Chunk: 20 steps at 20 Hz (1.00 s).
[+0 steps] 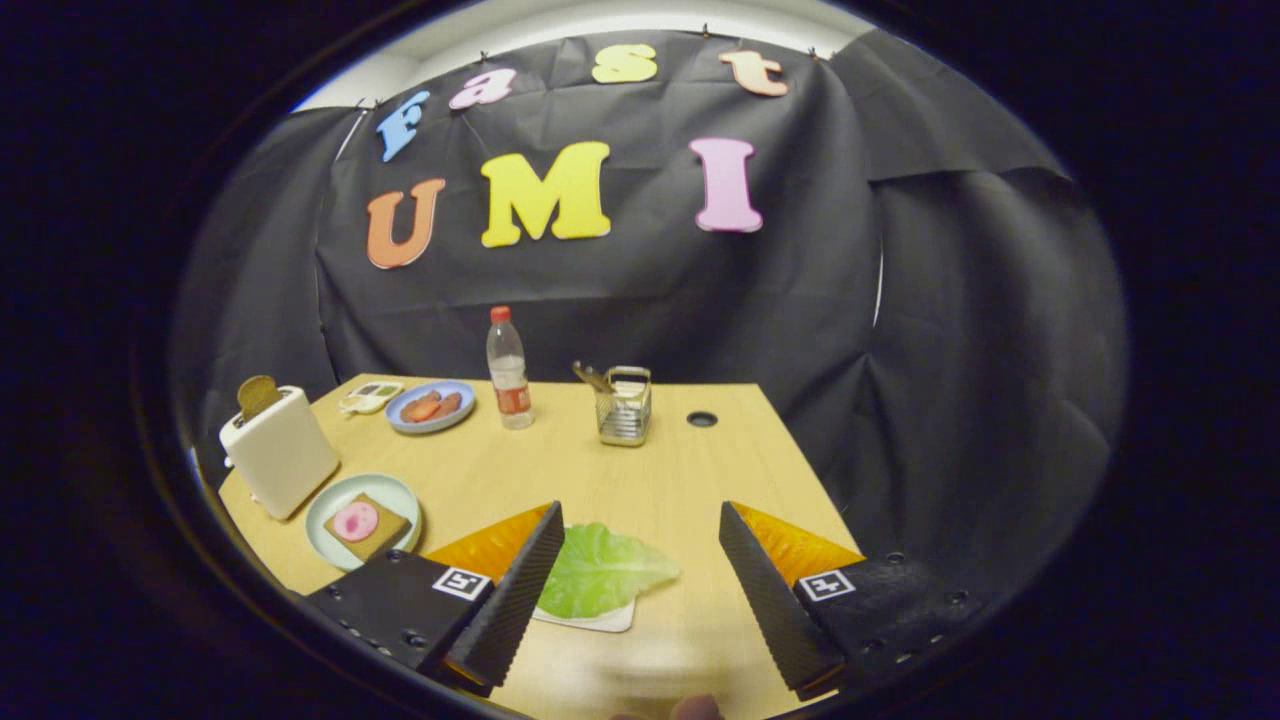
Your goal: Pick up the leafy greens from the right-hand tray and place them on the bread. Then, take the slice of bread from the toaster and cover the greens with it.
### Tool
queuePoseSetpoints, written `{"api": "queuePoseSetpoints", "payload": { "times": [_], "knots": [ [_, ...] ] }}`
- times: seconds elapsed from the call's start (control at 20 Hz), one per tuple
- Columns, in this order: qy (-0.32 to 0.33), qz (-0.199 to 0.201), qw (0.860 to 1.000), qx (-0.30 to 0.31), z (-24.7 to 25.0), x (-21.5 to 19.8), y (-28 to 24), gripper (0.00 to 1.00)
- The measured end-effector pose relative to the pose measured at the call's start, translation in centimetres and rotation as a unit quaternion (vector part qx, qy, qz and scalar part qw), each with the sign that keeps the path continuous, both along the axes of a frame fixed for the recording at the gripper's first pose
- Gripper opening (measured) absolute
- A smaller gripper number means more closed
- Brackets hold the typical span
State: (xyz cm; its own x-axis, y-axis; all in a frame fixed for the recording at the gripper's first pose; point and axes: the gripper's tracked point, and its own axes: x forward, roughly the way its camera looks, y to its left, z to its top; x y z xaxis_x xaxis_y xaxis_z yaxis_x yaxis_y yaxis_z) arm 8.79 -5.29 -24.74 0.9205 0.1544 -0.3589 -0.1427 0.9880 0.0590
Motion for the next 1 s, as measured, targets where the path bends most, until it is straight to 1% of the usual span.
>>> {"api": "queuePoseSetpoints", "payload": {
  "times": [0.15, 0.3, 0.55, 0.65, 0.85, 1.0],
  "knots": [
    [0.051, 0.009, 0.999, 0.011, -5.5, 2.9, -0.4, 0.96],
    [0.075, 0.016, 0.997, 0.011, -8.5, 4.8, -0.4, 0.96],
    [0.091, 0.022, 0.996, 0.004, -10.9, 6.3, -0.2, 0.96],
    [0.097, 0.022, 0.995, 0.002, -11.5, 6.5, -0.1, 0.92],
    [0.112, 0.031, 0.993, -0.006, -12.5, 6.4, 0.8, 0.77],
    [0.114, 0.032, 0.993, -0.017, -12.5, 6.5, 1.3, 0.61]
  ]
}}
